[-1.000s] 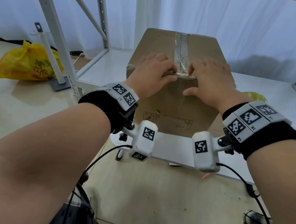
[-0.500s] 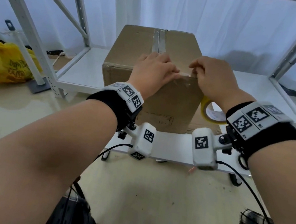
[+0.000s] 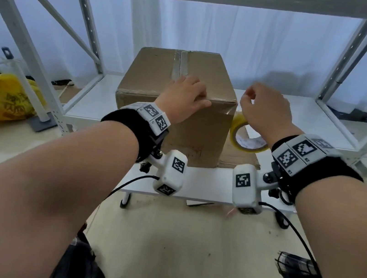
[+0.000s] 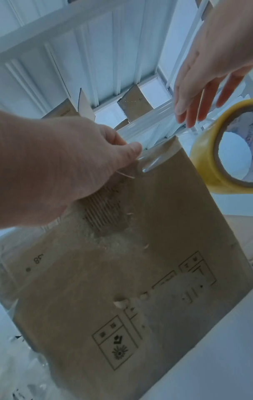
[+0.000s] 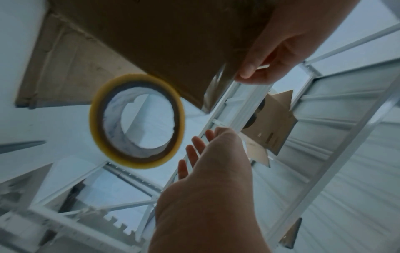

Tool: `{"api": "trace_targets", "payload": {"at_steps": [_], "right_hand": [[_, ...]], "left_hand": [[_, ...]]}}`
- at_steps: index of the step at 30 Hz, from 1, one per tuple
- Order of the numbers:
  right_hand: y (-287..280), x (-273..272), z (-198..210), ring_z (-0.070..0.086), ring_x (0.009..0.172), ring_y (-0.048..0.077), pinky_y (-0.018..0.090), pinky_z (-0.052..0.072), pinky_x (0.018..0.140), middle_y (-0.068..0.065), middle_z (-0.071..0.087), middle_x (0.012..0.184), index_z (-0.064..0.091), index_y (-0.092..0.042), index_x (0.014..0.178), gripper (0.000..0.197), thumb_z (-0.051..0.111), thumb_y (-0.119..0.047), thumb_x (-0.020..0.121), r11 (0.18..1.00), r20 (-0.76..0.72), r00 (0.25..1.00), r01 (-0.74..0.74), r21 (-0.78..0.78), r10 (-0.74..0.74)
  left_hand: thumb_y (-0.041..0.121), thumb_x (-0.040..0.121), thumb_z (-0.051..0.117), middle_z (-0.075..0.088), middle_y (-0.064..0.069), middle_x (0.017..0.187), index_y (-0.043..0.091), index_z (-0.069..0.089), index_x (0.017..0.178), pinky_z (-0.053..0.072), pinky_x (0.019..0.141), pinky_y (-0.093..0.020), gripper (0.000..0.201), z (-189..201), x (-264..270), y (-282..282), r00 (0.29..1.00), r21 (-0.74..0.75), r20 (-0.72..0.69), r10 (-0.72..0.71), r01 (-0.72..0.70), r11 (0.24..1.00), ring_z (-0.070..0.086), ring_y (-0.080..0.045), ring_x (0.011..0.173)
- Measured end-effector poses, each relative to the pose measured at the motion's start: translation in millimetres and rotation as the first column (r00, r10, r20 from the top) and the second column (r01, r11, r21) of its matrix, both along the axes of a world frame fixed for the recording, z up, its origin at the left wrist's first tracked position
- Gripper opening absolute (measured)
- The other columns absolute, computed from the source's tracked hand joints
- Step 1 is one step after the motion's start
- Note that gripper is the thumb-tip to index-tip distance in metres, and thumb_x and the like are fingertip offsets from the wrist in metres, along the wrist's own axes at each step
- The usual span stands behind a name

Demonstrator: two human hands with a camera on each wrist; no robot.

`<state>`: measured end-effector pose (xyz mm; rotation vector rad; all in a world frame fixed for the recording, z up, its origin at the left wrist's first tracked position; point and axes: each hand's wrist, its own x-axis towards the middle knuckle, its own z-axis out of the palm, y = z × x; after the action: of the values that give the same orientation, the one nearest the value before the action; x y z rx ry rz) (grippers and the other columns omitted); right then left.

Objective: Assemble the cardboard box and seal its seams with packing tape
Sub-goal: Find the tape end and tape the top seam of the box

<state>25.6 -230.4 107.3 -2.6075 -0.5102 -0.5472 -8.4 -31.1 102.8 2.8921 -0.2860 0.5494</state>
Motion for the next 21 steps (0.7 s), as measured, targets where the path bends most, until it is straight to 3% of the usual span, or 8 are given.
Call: {"api": "trace_targets", "payload": {"at_steps": [3, 6, 13, 21], "right_hand": [[-14, 3, -6, 0.056, 0.1, 0.026, 0.041, 0.044, 0.092, 0.006, 0.063, 0.109, 0.058, -0.014, 0.108, 0.028, 0.042, -0.032, 0.096, 0.996, -0.084, 0.996, 0.034, 0.078, -0.028], [-18, 4, -14, 0.054, 0.104, 0.024, 0.034, 0.043, 0.089, 0.008, 0.063, 0.114, 0.059, -0.012, 0.114, 0.032, 0.041, -0.032, 0.098, 0.991, -0.148, 0.989, 0.01, 0.13, 0.009], [-19, 13, -28, 0.054, 0.104, 0.024, 0.025, 0.034, 0.081, 0.011, 0.063, 0.116, 0.06, -0.007, 0.116, 0.034, 0.041, -0.03, 0.099, 0.986, -0.179, 0.984, 0.034, 0.161, -0.004], [-18, 19, -34, 0.054, 0.097, 0.021, 0.026, 0.037, 0.079, 0.011, 0.064, 0.113, 0.06, -0.009, 0.116, 0.033, 0.039, -0.029, 0.099, 0.982, -0.174, 0.985, 0.05, 0.18, -0.019]], "left_hand": [[0.037, 0.094, 0.052, 0.055, 0.0, 0.114, 0.024, 0.065, 0.114, 0.036, 0.098, -0.037, 0.027, -2, 5, -8, 0.999, -0.126, 0.012, -0.029, 0.031, 0.992, 0.045, -0.023, 0.113], [0.039, 0.093, 0.054, 0.056, 0.004, 0.111, 0.031, 0.067, 0.114, 0.034, 0.096, -0.035, 0.026, -6, 10, -13, 0.999, -0.142, 0.042, 0.007, -0.001, 0.99, 0.045, -0.019, 0.111], [0.038, 0.091, 0.056, 0.056, -0.001, 0.114, 0.022, 0.065, 0.114, 0.036, 0.096, -0.04, 0.029, -22, 10, -11, 0.987, -0.017, 0.159, -0.004, 0.007, 1.0, 0.047, -0.025, 0.107], [0.043, 0.095, 0.048, 0.053, -0.001, 0.117, 0.022, 0.06, 0.117, 0.031, 0.094, -0.031, 0.034, -8, 19, -20, 0.994, 0.011, 0.095, -0.062, 0.061, 0.998, 0.047, -0.022, 0.11]]}}
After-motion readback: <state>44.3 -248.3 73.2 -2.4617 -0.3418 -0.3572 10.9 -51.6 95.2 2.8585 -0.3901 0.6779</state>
